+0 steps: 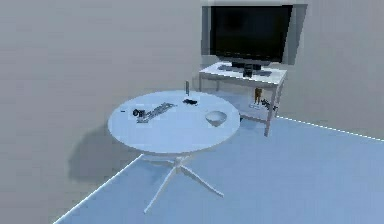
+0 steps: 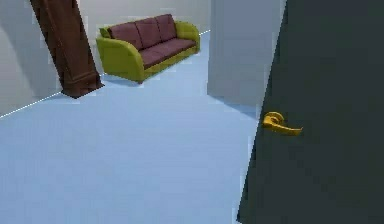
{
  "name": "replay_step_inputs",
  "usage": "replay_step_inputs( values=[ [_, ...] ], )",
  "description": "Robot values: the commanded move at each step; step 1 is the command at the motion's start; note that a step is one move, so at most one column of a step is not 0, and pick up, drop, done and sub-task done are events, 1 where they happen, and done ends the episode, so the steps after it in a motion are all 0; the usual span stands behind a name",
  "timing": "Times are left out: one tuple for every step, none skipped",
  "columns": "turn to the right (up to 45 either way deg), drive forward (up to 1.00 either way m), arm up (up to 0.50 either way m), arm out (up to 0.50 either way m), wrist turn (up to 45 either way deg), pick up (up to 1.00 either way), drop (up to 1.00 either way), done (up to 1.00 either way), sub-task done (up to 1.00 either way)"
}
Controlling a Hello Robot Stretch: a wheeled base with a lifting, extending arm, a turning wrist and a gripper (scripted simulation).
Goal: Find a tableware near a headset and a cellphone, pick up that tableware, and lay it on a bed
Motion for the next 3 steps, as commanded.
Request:
replay_step_inputs(
  values=[
    [0.0, 0.65, 0.00, 0.00, 0.0, 0.00, 0.00, 0.00, 0.00],
    [45.0, 0.00, 0.00, 0.00, 0.0, 0.00, 0.00, 0.00, 0.00],
    [45.0, 0.00, 0.00, 0.00, 0.0, 0.00, 0.00, 0.00, 0.00]
  ],
)
